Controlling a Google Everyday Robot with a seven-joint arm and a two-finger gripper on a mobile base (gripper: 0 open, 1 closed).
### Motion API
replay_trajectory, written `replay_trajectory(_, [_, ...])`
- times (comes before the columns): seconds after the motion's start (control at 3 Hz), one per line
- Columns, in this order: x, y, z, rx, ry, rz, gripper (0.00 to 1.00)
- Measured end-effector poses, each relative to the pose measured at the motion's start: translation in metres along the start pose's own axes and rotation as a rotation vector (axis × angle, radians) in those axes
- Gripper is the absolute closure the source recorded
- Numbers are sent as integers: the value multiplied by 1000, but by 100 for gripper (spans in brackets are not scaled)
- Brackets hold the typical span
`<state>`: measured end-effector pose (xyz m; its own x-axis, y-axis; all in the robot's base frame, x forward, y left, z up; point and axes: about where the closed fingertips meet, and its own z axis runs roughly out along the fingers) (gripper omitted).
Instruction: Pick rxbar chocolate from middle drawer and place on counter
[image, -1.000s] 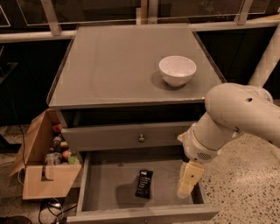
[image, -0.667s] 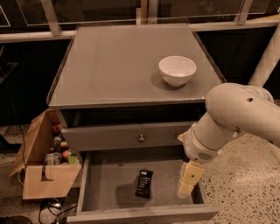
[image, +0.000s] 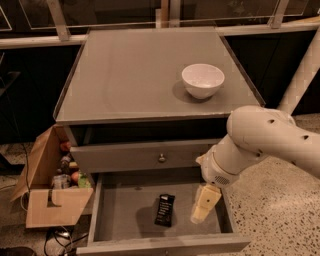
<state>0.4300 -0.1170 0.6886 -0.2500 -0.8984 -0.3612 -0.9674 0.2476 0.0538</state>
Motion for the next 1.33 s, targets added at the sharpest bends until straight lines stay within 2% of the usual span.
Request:
replay_trajectory(0.33, [-5,-9,24,-3,-49,55,0])
replay_trajectory(0.67, [-5,-9,24,-3,-49,56,0])
replay_trajectory(1.0, [15,-23,86,1,-35,66,0])
replay_trajectory(1.33, [15,-23,86,1,-35,66,0])
